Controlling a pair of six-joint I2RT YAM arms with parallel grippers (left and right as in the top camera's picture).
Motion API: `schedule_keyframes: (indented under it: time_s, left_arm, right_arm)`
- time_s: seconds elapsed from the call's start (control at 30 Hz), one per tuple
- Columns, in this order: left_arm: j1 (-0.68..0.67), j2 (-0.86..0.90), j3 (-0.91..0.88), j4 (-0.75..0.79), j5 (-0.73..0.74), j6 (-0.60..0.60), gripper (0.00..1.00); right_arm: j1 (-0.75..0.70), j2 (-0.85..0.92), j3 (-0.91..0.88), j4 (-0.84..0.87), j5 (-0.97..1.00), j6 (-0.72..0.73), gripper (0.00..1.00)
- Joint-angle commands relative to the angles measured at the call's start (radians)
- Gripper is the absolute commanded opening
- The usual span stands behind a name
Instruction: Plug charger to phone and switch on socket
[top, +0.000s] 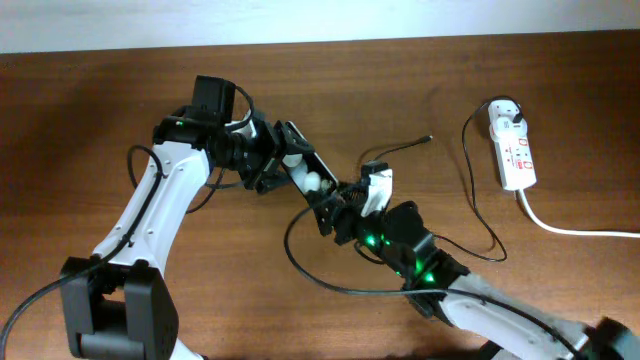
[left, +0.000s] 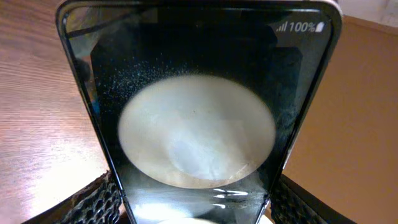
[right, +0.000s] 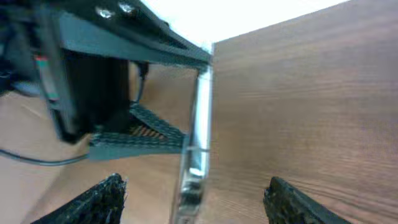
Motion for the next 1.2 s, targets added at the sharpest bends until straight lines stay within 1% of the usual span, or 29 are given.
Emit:
schedule_keyframes:
  time_s: [0.0, 0.03, 0.13, 0.17, 0.27, 0.3, 0.37, 0.4, 0.43, 0.47, 0.5, 0.53, 0.57, 0.63, 0.7, 0.73, 0.8, 0.83, 0.87, 0.9, 0.97, 1.0, 1.03, 1.1, 1.13, 1.17]
  left_arm:
    - [-0.002, 0.001, 0.019, 0.004, 0.068, -0.009, 0.57]
    - [-0.007, 0.001, 0.019, 0.002, 0.069, -0.009, 0.57]
    - [-0.018, 0.001, 0.019, 0.002, 0.09, -0.009, 0.57]
    - [-0.018, 0.001, 0.019, 0.002, 0.09, -0.009, 0.57]
    - [-0.018, 0.001, 0.019, 0.002, 0.09, -0.009, 0.57]
    - [-0.018, 0.001, 0.019, 0.002, 0.09, -0.009, 0.6]
    - [-0.018, 0.001, 0.019, 0.002, 0.09, -0.009, 0.66]
    - [-0.018, 0.001, 0.019, 0.002, 0.09, -0.008, 0.77]
    - [-0.01, 0.001, 0.019, 0.003, 0.089, 0.025, 0.99]
    - [0.024, -0.004, 0.022, 0.002, 0.09, 0.097, 0.99]
    - [0.055, -0.025, 0.029, 0.001, 0.092, 0.151, 0.99]
    - [0.088, -0.074, 0.032, 0.002, 0.089, 0.192, 0.99]
    - [0.12, -0.142, 0.032, 0.002, 0.077, 0.259, 0.99]
    - [0.182, -0.327, 0.032, -0.037, -0.022, 0.38, 0.99]
    - [0.223, -0.517, 0.032, -0.117, -0.12, 0.46, 0.99]
    - [0.246, -0.657, 0.031, -0.199, -0.234, 0.479, 0.99]
    - [0.289, -0.834, 0.03, -0.321, -0.393, 0.478, 0.99]
    - [0.317, -0.928, 0.026, -0.367, -0.425, 0.478, 0.99]
    - [0.335, -0.997, 0.012, -0.383, -0.428, 0.476, 0.99]
    - [0.347, -1.094, -0.044, -0.393, -0.428, 0.43, 0.99]
    - [0.347, -1.188, -0.203, -0.388, -0.426, 0.309, 0.99]
    - [0.347, -1.216, -0.335, -0.339, -0.346, 0.247, 0.99]
    - [0.347, -1.213, -0.455, -0.242, -0.209, 0.183, 0.99]
    - [0.347, -1.187, -0.642, -0.036, -0.036, 0.019, 0.99]
    - [0.346, -1.147, -0.755, 0.158, 0.071, -0.112, 0.99]
    - [0.34, -1.111, -0.809, 0.277, 0.114, -0.203, 0.99]
  right_arm:
    - [0.006, 0.092, 0.112, 0.01, 0.031, 0.025, 0.58]
    - [0.006, 0.121, 0.144, 0.009, 0.032, 0.025, 0.55]
    - [0.006, 0.147, 0.183, 0.01, 0.034, 0.025, 0.39]
    - [0.006, 0.147, 0.183, 0.009, 0.026, 0.025, 0.3]
    - [0.006, 0.147, 0.183, 0.005, -0.039, 0.025, 0.17]
    - [0.006, 0.147, 0.183, 0.005, -0.056, 0.026, 0.11]
    - [0.006, 0.142, 0.183, 0.005, -0.073, 0.026, 0.07]
    - [0.005, 0.133, 0.183, 0.005, -0.075, 0.026, 0.05]
    - [0.005, 0.119, 0.183, 0.001, -0.074, 0.026, 0.05]
    - [0.001, 0.093, 0.183, -0.019, -0.074, 0.026, 0.04]
    - [-0.011, 0.071, 0.183, -0.05, -0.071, 0.074, 0.04]
    - [-0.03, 0.054, 0.183, -0.072, -0.072, 0.119, 0.04]
    - [-0.044, 0.033, 0.183, -0.089, -0.082, 0.158, 0.04]
    - [-0.049, -0.029, 0.183, -0.098, -0.102, 0.183, 0.04]
    - [-0.049, -0.086, 0.183, -0.13, -0.102, 0.261, 0.04]
    - [-0.049, -0.118, 0.183, -0.168, -0.102, 0.325, 0.04]
    - [-0.049, -0.15, 0.183, -0.206, -0.145, 0.389, 0.04]
    - [-0.049, -0.159, 0.183, -0.205, -0.18, 0.389, 0.04]
    - [-0.049, -0.165, 0.183, -0.207, -0.21, 0.408, 0.04]
    - [-0.049, -0.169, 0.183, -0.217, -0.256, 0.476, 0.04]
    - [-0.049, -0.169, 0.183, -0.228, -0.288, 0.493, 0.04]
    - [-0.049, -0.169, 0.183, -0.254, -0.292, 0.493, 0.04]
    - [-0.049, -0.169, 0.183, -0.28, -0.292, 0.494, 0.04]
    - [-0.049, -0.169, 0.183, -0.33, -0.292, 0.524, 0.04]
    - [-0.049, -0.169, 0.183, -0.348, -0.292, 0.547, 0.04]
    - [-0.049, -0.169, 0.183, -0.348, -0.292, 0.547, 0.04]
